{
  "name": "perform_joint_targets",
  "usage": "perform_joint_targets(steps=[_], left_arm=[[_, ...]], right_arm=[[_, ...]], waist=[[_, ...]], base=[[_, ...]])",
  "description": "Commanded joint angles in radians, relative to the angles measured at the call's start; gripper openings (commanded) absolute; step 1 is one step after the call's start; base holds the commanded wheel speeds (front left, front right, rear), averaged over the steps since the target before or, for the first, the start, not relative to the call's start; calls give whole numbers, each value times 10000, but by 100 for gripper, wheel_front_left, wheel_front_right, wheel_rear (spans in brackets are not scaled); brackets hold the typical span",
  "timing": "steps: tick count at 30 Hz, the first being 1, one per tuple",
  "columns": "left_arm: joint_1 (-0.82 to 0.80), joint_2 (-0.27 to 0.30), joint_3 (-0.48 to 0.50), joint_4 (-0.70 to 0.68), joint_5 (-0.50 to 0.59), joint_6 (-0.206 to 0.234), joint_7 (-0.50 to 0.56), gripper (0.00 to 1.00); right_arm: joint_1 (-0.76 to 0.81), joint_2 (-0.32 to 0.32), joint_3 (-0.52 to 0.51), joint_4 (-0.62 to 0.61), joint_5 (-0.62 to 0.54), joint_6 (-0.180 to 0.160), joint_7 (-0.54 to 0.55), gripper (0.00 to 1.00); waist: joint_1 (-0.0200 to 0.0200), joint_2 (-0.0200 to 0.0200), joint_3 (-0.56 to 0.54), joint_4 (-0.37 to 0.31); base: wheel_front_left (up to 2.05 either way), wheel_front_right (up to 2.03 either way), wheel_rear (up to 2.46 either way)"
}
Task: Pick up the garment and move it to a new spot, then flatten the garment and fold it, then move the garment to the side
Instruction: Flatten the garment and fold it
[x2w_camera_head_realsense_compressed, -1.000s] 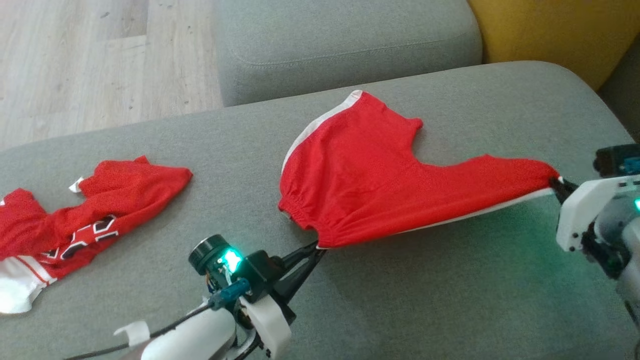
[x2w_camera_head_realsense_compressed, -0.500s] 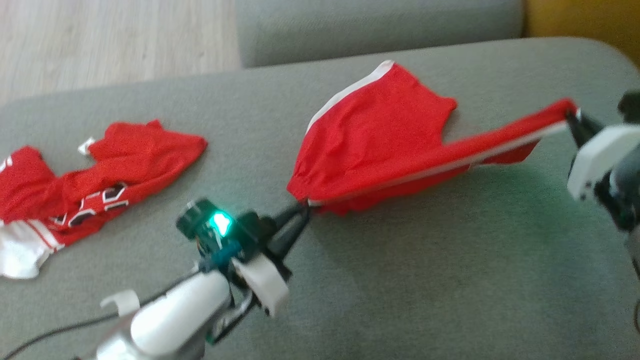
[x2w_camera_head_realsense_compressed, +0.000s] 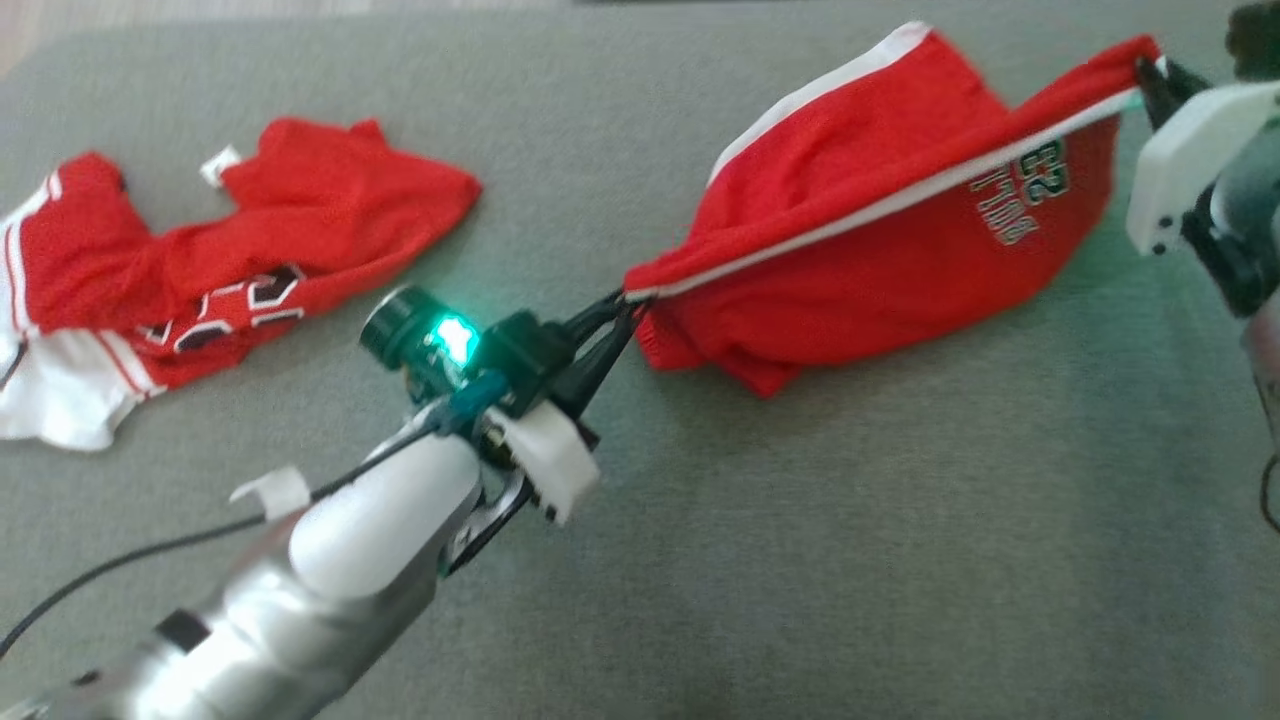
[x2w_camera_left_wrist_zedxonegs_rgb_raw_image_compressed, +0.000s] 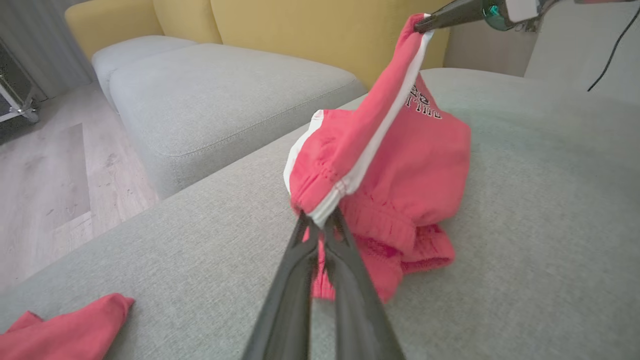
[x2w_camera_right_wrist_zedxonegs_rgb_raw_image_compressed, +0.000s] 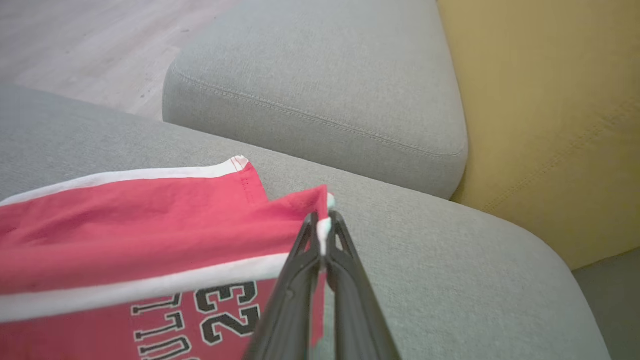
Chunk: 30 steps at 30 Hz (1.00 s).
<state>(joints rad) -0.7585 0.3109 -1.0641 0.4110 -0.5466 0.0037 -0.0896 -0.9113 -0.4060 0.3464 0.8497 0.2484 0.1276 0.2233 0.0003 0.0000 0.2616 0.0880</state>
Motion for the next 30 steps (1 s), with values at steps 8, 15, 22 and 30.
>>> perform_joint_targets(steps=[8, 15, 22, 30], left_arm=[[-1201, -400, 248, 554, 225, -275, -301, 0], [-1788, -899, 124, 1127, 342, -472, -488, 0], [-2038, -1231, -11, 1610, 319, -635, -590, 0], [-2065, -1199, 124, 2026, 177, -532, -919, 100]], right_arm=[[-1496, 55, 426, 830, -469, 31, -167, 0], [-2398, 133, 609, 1808, -721, 31, -456, 0], [-2753, 285, 816, 2633, -812, 31, -885, 0], [-3040, 452, 224, 3443, -603, 31, -1772, 100]], waist=[[-3, 0, 1053, 873], [-3, 0, 1535, 1300], [-3, 0, 1713, 1508], [-3, 0, 1525, 1385]], base=[[0, 0, 0], [0, 0, 0], [0, 0, 0], [0, 0, 0]])
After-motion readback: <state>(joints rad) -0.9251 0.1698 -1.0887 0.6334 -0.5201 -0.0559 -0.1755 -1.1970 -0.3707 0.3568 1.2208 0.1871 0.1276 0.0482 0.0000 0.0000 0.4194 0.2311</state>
